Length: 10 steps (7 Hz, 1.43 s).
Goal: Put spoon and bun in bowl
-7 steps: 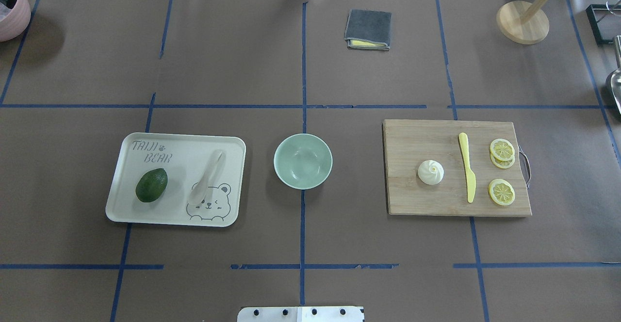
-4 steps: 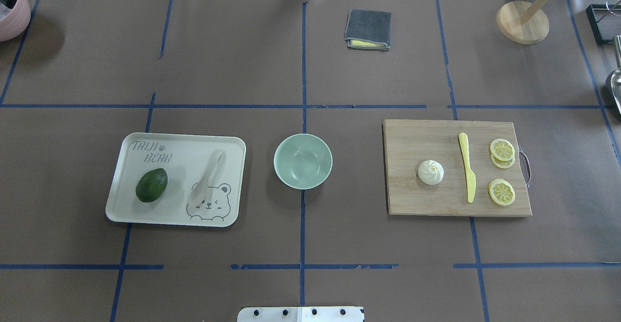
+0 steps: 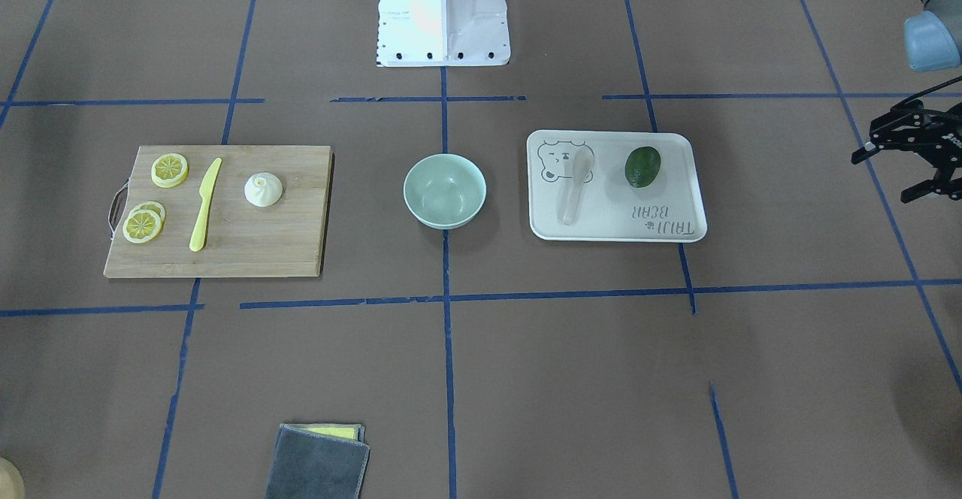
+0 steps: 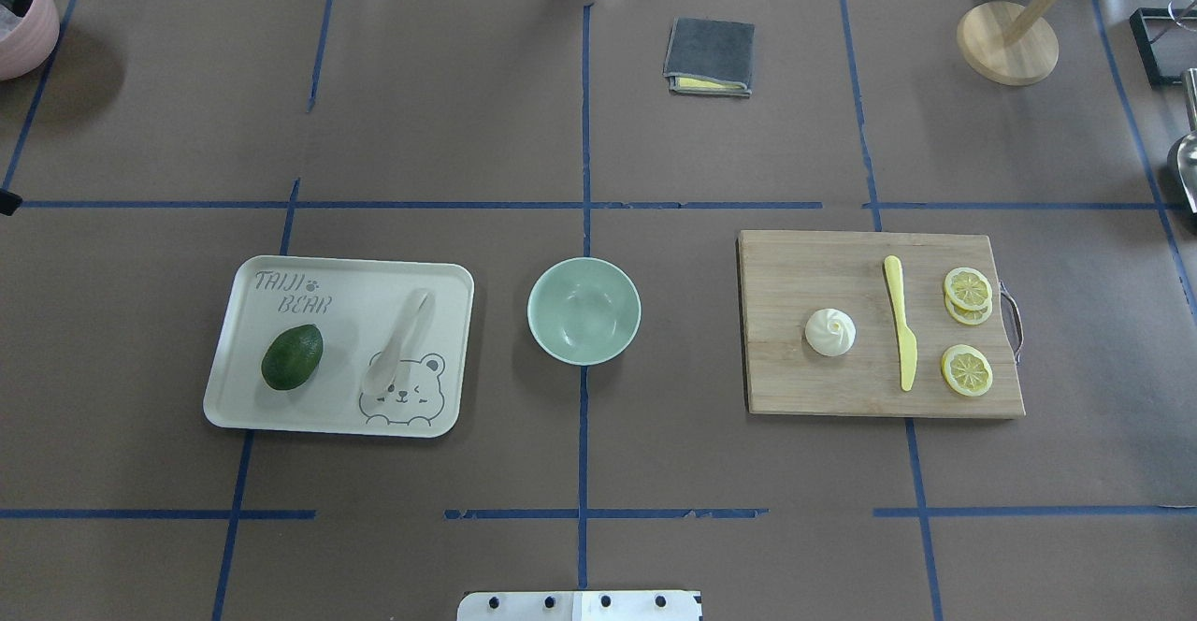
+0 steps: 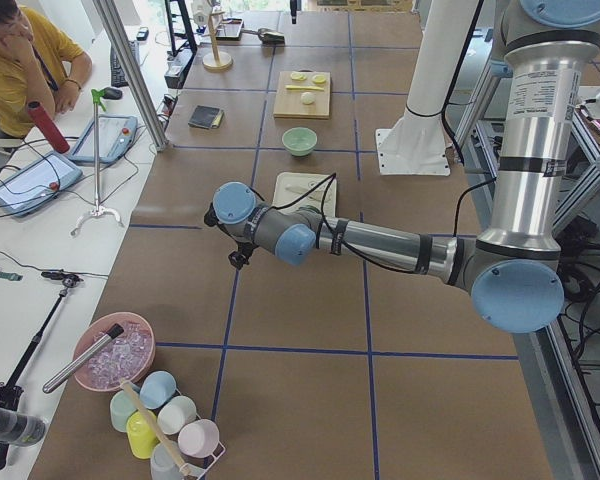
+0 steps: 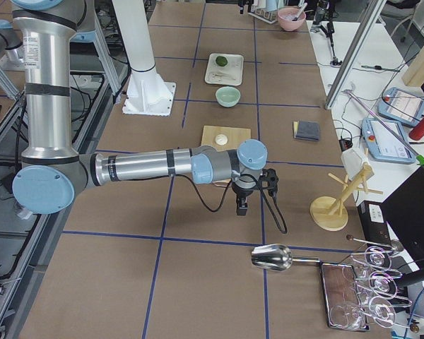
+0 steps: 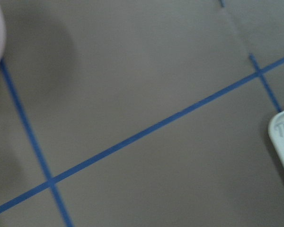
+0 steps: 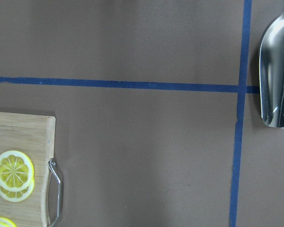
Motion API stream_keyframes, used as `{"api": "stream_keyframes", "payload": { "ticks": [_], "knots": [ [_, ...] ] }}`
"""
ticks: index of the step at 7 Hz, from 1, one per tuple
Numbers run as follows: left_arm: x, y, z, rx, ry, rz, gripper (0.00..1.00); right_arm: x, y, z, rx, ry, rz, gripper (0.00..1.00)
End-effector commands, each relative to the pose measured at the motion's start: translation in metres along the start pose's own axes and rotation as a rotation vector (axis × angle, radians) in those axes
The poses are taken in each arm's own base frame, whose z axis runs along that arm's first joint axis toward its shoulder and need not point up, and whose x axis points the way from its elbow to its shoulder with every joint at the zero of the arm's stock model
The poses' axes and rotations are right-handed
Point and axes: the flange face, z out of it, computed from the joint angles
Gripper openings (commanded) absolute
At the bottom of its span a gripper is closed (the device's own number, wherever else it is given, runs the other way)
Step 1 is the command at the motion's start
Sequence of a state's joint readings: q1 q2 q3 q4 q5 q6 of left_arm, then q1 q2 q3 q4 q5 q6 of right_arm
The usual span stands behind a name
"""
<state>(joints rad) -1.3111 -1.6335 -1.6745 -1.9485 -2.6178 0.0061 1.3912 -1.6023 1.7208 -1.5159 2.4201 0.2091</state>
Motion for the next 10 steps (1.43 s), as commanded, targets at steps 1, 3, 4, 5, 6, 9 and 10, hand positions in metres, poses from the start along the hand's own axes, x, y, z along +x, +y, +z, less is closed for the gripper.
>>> {"api": "stream_keyframes", "payload": {
  "ticks": [1,3,4,5,6,9,10],
  "knots": [
    [0.079,-0.064,0.054,0.103,-0.049,-0.085,1.00,-0.001,0.001,0.003,-0.005,-0.007,-0.002,1.00],
    [0.197,-0.121,0.150,0.088,-0.095,-0.103,1.00,-0.001,0.001,0.004,0.005,-0.011,-0.014,1.00],
    [0.225,-0.154,0.150,0.080,-0.105,-0.105,1.00,0.004,0.001,0.008,-0.002,-0.009,-0.004,1.00],
    [0.252,-0.162,0.171,0.046,-0.141,-0.106,1.00,0.000,0.001,0.013,-0.013,-0.009,-0.011,1.00],
    [0.273,-0.152,0.203,0.050,-0.208,-0.073,1.00,-0.005,0.001,0.019,-0.026,-0.009,-0.020,1.00],
    [0.305,-0.119,0.268,-0.068,-0.238,-0.087,0.93,-0.012,0.002,0.030,-0.048,-0.008,-0.035,1.00],
    [0.307,-0.116,0.275,-0.072,-0.248,-0.087,0.89,-0.014,0.002,0.032,-0.052,-0.008,-0.036,1.00]
  ]
}}
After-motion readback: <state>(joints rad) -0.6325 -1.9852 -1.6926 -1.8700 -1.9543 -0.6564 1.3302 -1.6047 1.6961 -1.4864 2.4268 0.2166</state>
